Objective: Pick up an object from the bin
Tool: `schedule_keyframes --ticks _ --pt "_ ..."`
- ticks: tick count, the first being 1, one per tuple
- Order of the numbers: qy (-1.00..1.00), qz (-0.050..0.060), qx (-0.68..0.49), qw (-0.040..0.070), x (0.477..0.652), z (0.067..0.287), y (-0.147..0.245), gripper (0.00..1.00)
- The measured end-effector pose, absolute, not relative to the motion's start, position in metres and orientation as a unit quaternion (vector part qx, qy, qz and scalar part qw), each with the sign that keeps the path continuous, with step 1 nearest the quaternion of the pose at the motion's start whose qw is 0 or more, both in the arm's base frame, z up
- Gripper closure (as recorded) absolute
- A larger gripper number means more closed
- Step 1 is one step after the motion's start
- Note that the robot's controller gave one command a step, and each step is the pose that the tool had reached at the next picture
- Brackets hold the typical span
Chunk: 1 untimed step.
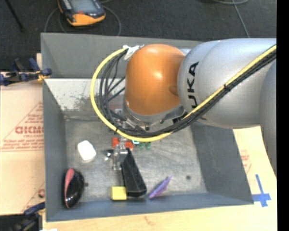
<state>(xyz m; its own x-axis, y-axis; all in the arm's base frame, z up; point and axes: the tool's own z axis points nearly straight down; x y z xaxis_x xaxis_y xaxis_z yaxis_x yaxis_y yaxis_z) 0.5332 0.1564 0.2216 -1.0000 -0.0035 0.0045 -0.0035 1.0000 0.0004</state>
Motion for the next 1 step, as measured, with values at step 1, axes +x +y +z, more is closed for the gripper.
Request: schedule_keyframes --ticks 1 --pt "-1.000 -0.001 0.000 -0.002 0.5348 0.2259 0.1556 0.00"
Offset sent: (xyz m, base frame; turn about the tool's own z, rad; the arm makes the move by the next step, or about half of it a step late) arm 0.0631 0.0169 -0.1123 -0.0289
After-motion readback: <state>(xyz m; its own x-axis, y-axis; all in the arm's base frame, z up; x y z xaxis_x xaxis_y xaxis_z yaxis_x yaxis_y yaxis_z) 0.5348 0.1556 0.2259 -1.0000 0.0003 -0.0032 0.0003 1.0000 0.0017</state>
